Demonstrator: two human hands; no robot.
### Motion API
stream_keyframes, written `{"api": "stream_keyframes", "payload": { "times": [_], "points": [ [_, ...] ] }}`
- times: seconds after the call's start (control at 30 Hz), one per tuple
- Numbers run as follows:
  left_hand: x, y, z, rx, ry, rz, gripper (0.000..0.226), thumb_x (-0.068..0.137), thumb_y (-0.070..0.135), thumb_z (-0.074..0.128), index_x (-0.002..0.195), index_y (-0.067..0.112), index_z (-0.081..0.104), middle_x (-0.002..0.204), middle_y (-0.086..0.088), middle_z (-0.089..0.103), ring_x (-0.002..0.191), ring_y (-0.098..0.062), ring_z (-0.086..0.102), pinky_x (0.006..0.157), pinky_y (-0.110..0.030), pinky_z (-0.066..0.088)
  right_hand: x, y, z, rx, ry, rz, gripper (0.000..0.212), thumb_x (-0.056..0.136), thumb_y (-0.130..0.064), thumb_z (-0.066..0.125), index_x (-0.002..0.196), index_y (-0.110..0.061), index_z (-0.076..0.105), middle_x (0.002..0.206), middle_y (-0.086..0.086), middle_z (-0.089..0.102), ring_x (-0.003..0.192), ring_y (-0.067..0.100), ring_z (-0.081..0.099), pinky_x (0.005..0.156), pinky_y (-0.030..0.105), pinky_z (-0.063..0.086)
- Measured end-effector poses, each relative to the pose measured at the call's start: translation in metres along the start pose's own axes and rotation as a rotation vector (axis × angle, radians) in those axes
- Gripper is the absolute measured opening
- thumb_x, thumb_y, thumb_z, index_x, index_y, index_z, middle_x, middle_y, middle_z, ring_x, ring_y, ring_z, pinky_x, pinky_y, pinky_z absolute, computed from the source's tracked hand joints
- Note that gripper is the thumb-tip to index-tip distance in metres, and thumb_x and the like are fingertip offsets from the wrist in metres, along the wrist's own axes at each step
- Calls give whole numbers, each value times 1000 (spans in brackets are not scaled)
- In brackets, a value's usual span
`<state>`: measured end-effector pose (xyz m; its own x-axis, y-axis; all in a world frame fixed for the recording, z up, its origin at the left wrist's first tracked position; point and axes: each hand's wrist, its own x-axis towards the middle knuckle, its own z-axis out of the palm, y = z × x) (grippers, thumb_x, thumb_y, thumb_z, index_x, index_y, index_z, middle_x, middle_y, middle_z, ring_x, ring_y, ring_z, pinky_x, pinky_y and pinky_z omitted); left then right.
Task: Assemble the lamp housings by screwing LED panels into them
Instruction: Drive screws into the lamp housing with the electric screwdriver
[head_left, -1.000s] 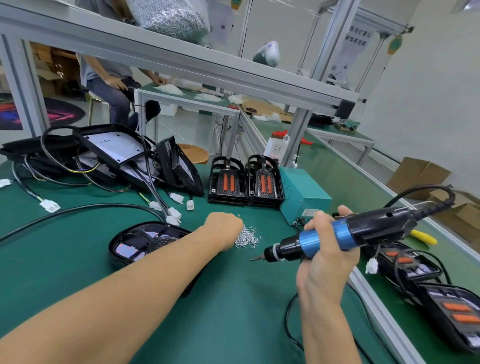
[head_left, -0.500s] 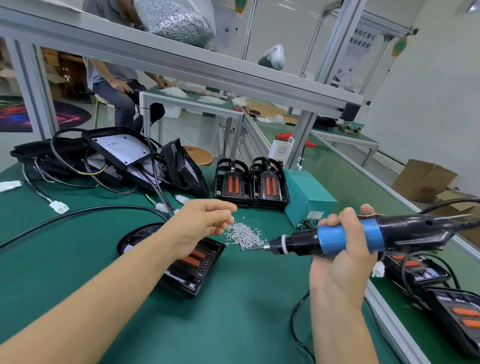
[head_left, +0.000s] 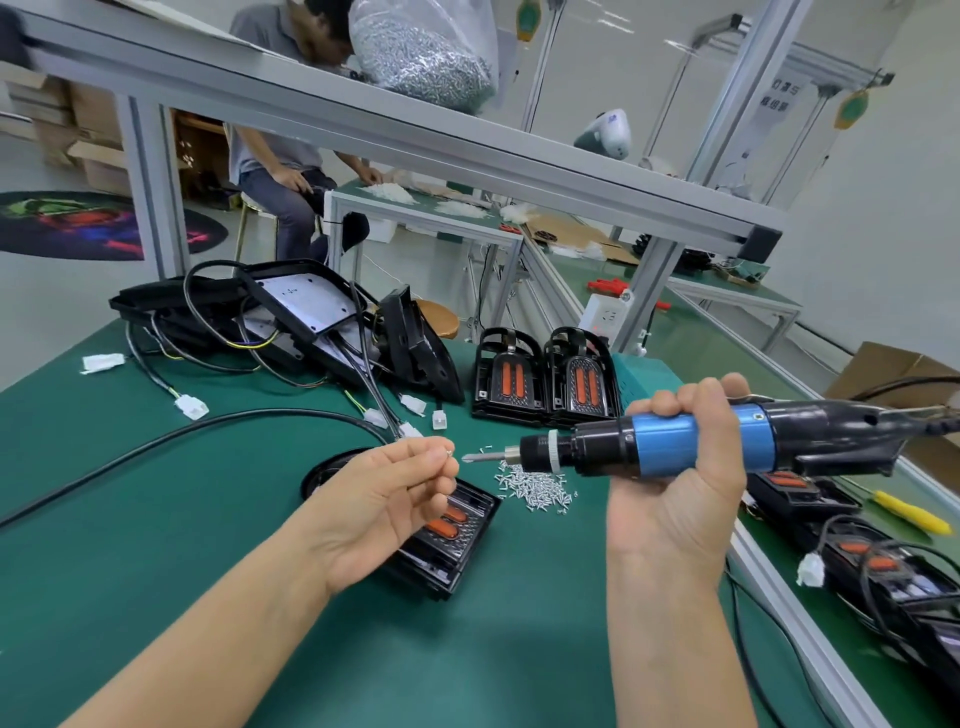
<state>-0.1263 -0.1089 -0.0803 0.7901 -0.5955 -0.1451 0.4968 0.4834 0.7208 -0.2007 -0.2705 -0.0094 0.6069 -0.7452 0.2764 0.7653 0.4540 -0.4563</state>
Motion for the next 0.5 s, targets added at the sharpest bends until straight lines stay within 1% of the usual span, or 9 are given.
{"api": "stream_keyframes", "payload": {
  "times": [0.2,0.37,0.5],
  "points": [
    [-6,0,-1,6,-20,0,10,73,3,63,75,6,72,71,-8,65,56,-11,60,51,-19,54,-3,6,4,-8,-20,9,30,70,-9,67,94,-25,56,71,-7,53,57,6,55,67,21,51],
    [-6,-1,-1,22,-26,1,11,73,3,63,75,7,73,72,-9,65,57,-11,60,52,-20,54,-3,9,6,-18,-21,6,29,73,-8,66,94,-25,56,70,-7,54,57,6,55,67,20,51],
    [-7,-2,-1,36,-19,11,12,71,3,65,82,3,70,72,-9,66,57,-12,60,52,-20,54,-4,9,6,-22,-20,3,29,73,-8,66,95,-25,57,69,-7,54,57,6,55,67,21,51]
  ]
}}
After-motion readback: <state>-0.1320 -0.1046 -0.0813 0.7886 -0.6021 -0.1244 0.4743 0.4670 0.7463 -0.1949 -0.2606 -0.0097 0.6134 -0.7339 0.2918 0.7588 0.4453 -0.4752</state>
